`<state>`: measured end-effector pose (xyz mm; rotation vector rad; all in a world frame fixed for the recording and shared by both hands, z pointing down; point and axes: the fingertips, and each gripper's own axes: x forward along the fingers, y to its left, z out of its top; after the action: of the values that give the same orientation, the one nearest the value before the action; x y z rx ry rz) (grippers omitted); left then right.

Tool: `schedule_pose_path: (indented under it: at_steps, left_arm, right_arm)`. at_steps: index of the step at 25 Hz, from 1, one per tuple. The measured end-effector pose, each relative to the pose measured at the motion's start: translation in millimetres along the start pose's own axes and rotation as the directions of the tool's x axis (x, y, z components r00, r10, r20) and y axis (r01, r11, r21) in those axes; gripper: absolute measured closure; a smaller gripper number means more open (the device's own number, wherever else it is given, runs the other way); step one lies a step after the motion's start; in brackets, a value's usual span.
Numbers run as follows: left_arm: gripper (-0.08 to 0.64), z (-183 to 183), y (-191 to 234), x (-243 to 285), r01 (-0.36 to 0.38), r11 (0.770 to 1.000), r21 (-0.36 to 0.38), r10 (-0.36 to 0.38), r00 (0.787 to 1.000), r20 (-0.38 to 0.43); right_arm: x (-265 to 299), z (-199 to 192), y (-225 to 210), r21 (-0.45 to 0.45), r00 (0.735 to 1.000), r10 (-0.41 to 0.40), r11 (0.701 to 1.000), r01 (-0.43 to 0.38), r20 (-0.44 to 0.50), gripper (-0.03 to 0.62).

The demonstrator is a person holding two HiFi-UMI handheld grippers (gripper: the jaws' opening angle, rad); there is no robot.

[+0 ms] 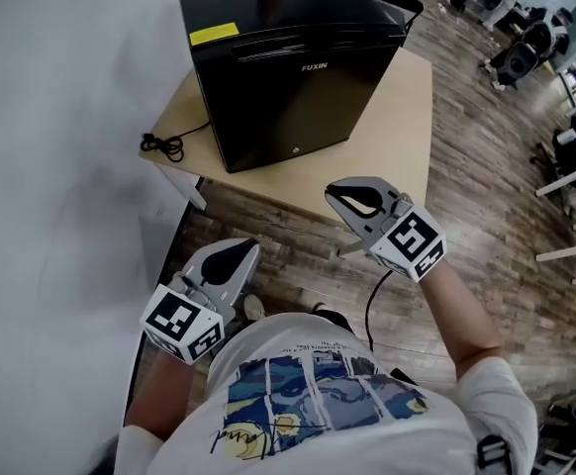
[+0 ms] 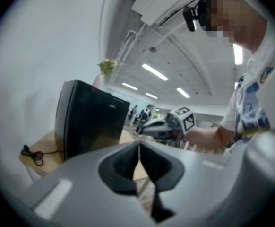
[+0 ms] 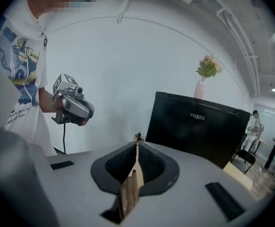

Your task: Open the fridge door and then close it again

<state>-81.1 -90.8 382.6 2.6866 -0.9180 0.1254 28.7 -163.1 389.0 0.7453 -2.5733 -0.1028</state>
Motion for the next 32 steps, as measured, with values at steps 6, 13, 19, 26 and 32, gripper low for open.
schedule_pose_path:
  at_steps: [6, 13, 19, 26, 32]
  left_arm:
    - [0.548, 4.3, -31.0, 34.2, -0.038, 0.999, 0.024, 0.038, 0.999, -0.01]
    - [0.548, -4.7, -69.1, 61.7, -0.088, 0.996, 0.014, 0.088, 0.996, -0.018]
    - [0.548, -14.0, -106.3, 77.6, -0.133, 0.991, -0.003, 0.133, 0.991, -0.013]
    - [0.549, -30.7, -134.8, 76.4, -0.212, 0.976, -0.037, 0.213, 0.977, 0.004]
    - [0.549, -43.8, -160.2, 82.4, -0.231, 0.972, -0.046, 0.231, 0.973, -0.006]
  right_arm:
    - [-43.3, -37.5, 20.0, 0.223, 0.997, -0.013, 0.975, -0.005, 0.081, 0.569]
    - [-92.3, -49.1, 23.5, 0.251, 0.99, -0.019, 0.968, -0.018, 0.142, 0.571]
    - [-129.5, -73.1, 31.7, 0.231, 0.989, 0.043, 0.97, -0.074, 0.139, 0.572]
    - [-156.0, -86.5, 40.4, 0.239, 0.981, 0.074, 0.964, -0.115, 0.177, 0.574]
    - [-179.3, -99.9, 48.4, 0.23, 0.98, 0.089, 0.965, -0.129, 0.178, 0.575]
